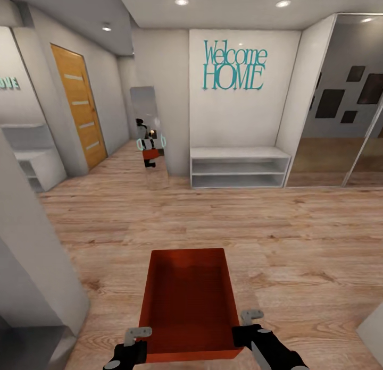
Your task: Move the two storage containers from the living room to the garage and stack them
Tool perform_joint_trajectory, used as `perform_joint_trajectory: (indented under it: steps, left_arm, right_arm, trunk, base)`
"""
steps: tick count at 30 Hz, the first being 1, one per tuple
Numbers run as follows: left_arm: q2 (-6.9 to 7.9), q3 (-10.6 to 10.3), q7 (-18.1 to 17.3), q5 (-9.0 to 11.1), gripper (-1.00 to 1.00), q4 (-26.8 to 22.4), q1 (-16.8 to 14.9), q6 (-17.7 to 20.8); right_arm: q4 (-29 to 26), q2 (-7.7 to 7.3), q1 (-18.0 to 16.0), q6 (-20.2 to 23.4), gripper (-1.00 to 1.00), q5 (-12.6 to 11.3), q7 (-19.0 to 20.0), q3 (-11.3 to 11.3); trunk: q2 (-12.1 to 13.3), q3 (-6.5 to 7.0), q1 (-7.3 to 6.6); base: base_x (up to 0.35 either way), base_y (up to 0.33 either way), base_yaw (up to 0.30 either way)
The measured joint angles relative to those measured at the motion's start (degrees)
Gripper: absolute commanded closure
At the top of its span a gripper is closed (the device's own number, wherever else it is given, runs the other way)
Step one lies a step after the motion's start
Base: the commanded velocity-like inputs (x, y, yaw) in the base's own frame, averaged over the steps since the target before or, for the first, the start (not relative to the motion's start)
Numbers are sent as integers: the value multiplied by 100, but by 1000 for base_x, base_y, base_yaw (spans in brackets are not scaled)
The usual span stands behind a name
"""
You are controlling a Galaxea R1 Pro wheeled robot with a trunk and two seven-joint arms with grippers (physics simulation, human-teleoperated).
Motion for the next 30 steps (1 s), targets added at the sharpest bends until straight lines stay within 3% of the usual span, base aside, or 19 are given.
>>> perform_joint_trajectory:
  steps: [30]
  left_arm:
    - [-2,5,1,-4,100,-3,1,0]
  right_arm:
    - [-3,-3,-1,0,100,2,6,2]
  trunk:
    - [0,0,0]
  base:
    - [343,0,18]
